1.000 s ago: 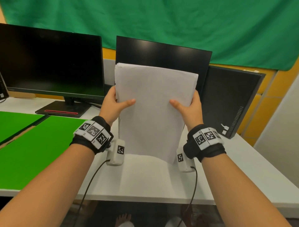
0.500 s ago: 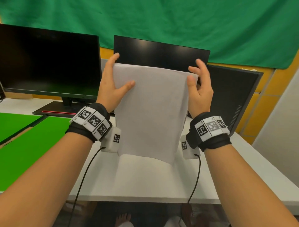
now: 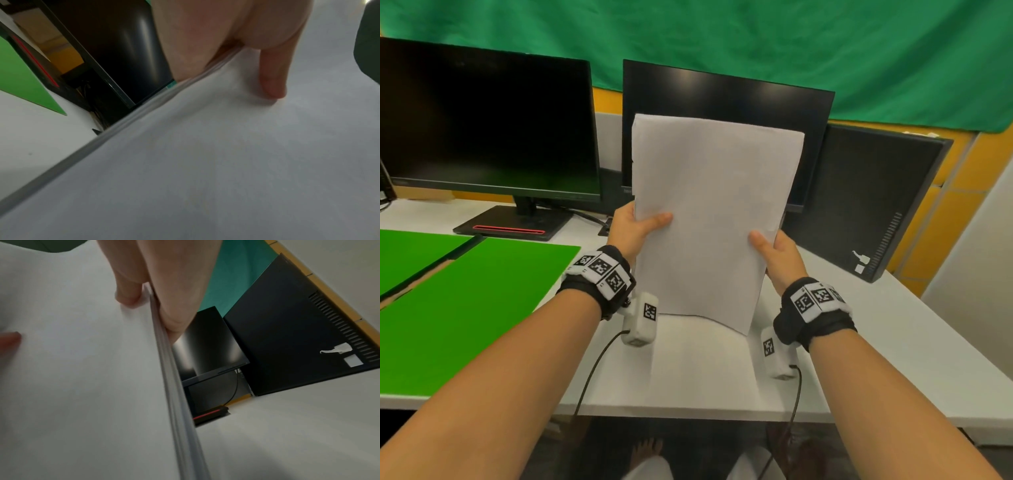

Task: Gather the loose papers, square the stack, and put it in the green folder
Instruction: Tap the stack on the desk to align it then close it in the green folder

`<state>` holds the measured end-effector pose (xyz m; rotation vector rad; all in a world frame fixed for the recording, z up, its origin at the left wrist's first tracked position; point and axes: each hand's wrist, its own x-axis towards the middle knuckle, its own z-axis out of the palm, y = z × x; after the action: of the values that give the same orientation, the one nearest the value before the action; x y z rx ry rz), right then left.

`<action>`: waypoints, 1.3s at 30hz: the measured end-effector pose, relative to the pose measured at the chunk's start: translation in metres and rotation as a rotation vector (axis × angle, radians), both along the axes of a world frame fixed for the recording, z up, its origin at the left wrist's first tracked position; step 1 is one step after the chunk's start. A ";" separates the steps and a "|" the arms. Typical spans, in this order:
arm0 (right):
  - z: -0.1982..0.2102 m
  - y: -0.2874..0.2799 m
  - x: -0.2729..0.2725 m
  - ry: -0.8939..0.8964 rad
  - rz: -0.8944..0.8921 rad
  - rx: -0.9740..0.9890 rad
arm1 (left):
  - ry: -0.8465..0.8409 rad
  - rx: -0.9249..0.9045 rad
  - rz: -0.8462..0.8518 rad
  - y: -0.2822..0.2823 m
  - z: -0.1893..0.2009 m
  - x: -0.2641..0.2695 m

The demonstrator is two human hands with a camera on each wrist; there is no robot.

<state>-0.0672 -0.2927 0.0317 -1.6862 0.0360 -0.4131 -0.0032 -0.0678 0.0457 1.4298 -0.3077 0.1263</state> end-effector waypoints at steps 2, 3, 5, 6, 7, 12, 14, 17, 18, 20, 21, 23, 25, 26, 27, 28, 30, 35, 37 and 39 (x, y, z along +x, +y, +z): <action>-0.008 -0.002 0.000 0.058 0.043 -0.067 | 0.031 0.030 0.008 0.002 -0.008 0.000; -0.012 -0.004 0.000 0.099 0.066 -0.090 | 0.047 0.052 0.014 0.003 -0.014 0.000; -0.018 -0.006 -0.001 0.174 0.099 -0.107 | 0.061 0.072 0.017 0.004 -0.021 -0.001; -0.019 -0.007 -0.001 0.204 0.113 -0.106 | 0.059 0.060 0.017 0.004 -0.022 -0.003; -0.020 -0.007 0.000 0.225 0.127 -0.104 | 0.058 0.037 0.026 0.004 -0.022 -0.004; -0.023 0.001 0.000 0.247 0.131 -0.103 | 0.043 -0.092 0.096 0.014 -0.006 -0.002; -0.023 0.007 0.000 0.229 0.128 -0.110 | 0.034 -0.078 0.105 0.024 0.003 0.001; -0.022 0.016 0.003 0.186 0.080 -0.142 | 0.064 0.070 0.068 0.048 0.008 0.006; -0.022 0.018 0.003 0.178 0.058 -0.147 | 0.109 0.151 0.063 0.057 0.007 0.005; -0.024 0.022 0.005 0.171 0.019 -0.139 | 0.221 0.340 0.105 0.083 -0.006 0.006; -0.025 0.022 0.005 0.171 0.003 -0.127 | 0.273 0.511 0.150 0.097 -0.017 0.006; -0.025 0.026 0.006 0.172 -0.009 -0.100 | 0.408 0.978 0.200 0.126 -0.045 0.007; -0.024 0.031 0.008 0.169 -0.019 -0.081 | 0.575 1.362 0.158 0.151 -0.072 0.005; -0.023 0.034 0.010 0.166 -0.023 -0.064 | 0.633 1.465 0.118 0.160 -0.084 0.006; -0.022 0.036 0.011 0.163 -0.029 -0.042 | 0.680 1.543 0.084 0.165 -0.091 0.006; -0.020 0.036 0.013 0.159 -0.041 -0.021 | 0.702 1.604 0.056 0.164 -0.092 0.002; -0.019 0.034 0.015 0.147 -0.075 0.007 | 0.651 1.640 0.012 0.145 -0.087 -0.007; -0.017 0.020 0.012 0.125 -0.161 0.058 | 0.451 1.430 -0.236 0.049 -0.075 -0.050; -0.018 0.013 0.009 0.139 -0.190 0.063 | 0.418 1.335 -0.314 0.018 -0.076 -0.059; -0.018 0.008 0.005 0.162 -0.215 0.063 | 0.394 1.219 -0.253 0.005 -0.075 -0.058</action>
<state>-0.0621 -0.2851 0.0137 -1.6559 0.3485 -0.4300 -0.0616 -0.0625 -0.0291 2.5382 -0.2307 -0.6542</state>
